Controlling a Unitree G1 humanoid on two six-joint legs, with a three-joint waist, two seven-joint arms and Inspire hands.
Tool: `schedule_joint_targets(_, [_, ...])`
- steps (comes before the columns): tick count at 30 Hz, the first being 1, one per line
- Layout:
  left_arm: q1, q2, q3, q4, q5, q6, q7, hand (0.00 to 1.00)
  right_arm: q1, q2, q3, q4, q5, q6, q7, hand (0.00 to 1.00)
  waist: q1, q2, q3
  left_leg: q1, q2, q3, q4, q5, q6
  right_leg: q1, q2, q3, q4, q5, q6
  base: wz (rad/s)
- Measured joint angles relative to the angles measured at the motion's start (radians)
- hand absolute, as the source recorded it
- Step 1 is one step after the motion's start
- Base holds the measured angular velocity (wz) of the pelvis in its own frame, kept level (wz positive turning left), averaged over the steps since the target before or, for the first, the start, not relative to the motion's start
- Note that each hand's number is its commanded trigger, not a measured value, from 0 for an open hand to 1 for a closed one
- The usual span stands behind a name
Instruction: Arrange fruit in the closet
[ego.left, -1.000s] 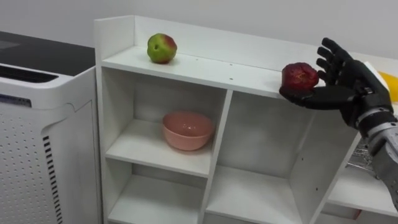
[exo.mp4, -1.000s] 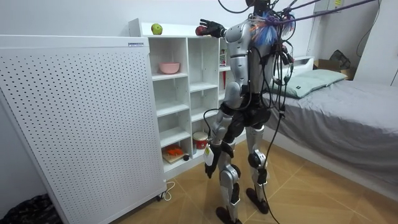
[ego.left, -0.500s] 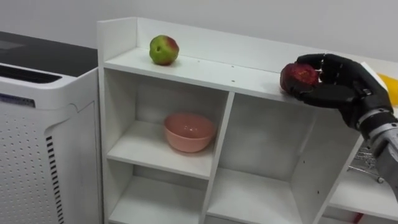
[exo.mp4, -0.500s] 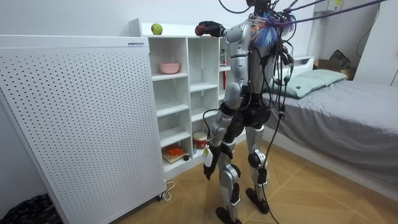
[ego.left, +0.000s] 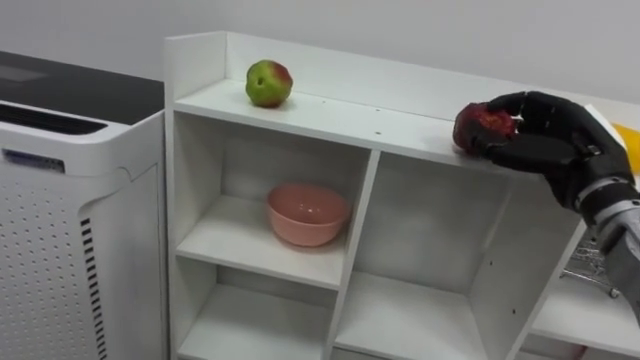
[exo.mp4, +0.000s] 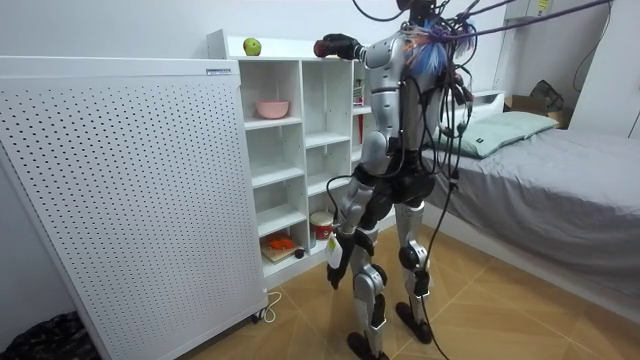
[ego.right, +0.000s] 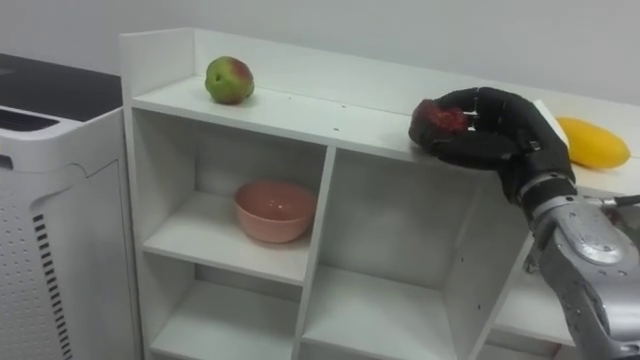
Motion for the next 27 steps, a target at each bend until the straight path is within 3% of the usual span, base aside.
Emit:
schedule_joint_targets(2, [-0.001, -0.003, -0.002, 0.000, 0.000, 0.000, 0.000, 0.00, 0.043, 0.016, -0.001, -0.089, 0.001, -0.001, -0.004, 1.00, -0.005, 0.009, 0.0048, 0.001, 0.000, 0.000, 0.000, 0.000, 0.000, 0.000, 0.000, 0.001, 0.000, 0.000, 0.000, 0.00])
schedule_joint_targets(4, [-0.003, -0.003, -0.005, 0.006, 0.001, -0.001, 0.002, 0.00, 0.081, 0.043, -0.005, -0.155, 0.015, -0.006, -0.015, 1.00, -0.006, 0.016, 0.0045, 0.002, 0.000, 0.000, 0.000, 0.000, 0.000, 0.001, 0.000, 0.002, -0.001, 0.000, 0.000, 0.00])
schedule_joint_targets(7, [-0.005, -0.004, -0.019, 0.019, -0.002, -0.002, 0.024, 0.00, 0.160, 0.087, -0.026, -0.243, 0.075, -0.016, -0.057, 1.00, -0.006, 0.029, -0.0044, 0.001, 0.000, 0.001, 0.000, 0.000, 0.000, -0.001, 0.000, 0.004, -0.001, 0.000, 0.000, -0.01])
schedule_joint_targets(10, [-0.005, -0.006, -0.057, 0.022, -0.016, 0.000, 0.037, 0.00, 0.246, 0.158, -0.017, -0.318, 0.125, -0.057, -0.036, 1.00, -0.012, 0.055, -0.0082, -0.002, 0.000, 0.004, 0.001, 0.000, 0.000, -0.002, -0.001, 0.003, 0.000, 0.000, 0.000, -0.02])
schedule_joint_targets(13, [-0.034, -0.009, -0.095, 0.034, -0.033, -0.004, 0.041, 0.00, 0.336, 0.209, 0.047, -0.315, 0.177, -0.035, -0.002, 1.00, -0.012, 0.085, -0.0078, -0.019, 0.004, 0.010, 0.002, 0.000, 0.000, -0.022, 0.000, 0.002, 0.006, 0.003, -0.004, -0.06])
schedule_joint_targets(15, [-0.042, -0.010, -0.125, 0.035, -0.042, -0.005, 0.042, 0.00, 0.389, 0.233, 0.090, -0.310, 0.204, -0.006, 0.007, 1.00, -0.011, 0.098, -0.0130, -0.036, 0.006, 0.018, 0.004, 0.003, 0.000, -0.048, 0.000, 0.012, 0.019, 0.004, -0.007, -0.12])
schedule_joint_targets(19, [-0.064, -0.013, -0.176, 0.059, -0.060, -0.008, 0.062, 0.00, 0.439, 0.276, 0.139, -0.240, 0.220, 0.017, 0.032, 1.00, -0.012, 0.127, -0.0045, -0.102, 0.011, 0.030, 0.040, 0.007, 0.003, -0.130, -0.005, 0.029, 0.063, 0.004, -0.007, -0.11])
schedule_joint_targets(21, [-0.073, -0.015, -0.193, 0.069, -0.061, -0.008, 0.062, 0.00, 0.440, 0.287, 0.159, -0.210, 0.239, 0.017, 0.033, 1.00, -0.016, 0.129, -0.0026, -0.123, 0.011, 0.034, 0.049, 0.008, 0.004, -0.156, -0.007, 0.036, 0.075, 0.005, -0.008, -0.06])
schedule_joint_targets(25, [-0.094, -0.035, -0.198, 0.088, -0.111, -0.016, 0.065, 0.00, 0.442, 0.349, 0.156, -0.127, 0.239, 0.005, 0.055, 1.00, -0.025, 0.135, 0.0015, -0.186, 0.011, 0.035, 0.087, 0.008, 0.006, -0.214, -0.013, 0.041, 0.108, 0.005, -0.010, 0.00])
schedule_joint_targets(27, [-0.112, -0.047, -0.200, 0.098, -0.157, -0.023, 0.075, 0.00, 0.442, 0.370, 0.156, -0.094, 0.240, 0.002, 0.066, 1.00, -0.026, 0.144, 0.0079, -0.232, 0.011, 0.036, 0.114, 0.008, 0.008, -0.265, -0.019, 0.041, 0.143, 0.004, -0.012, -0.03])
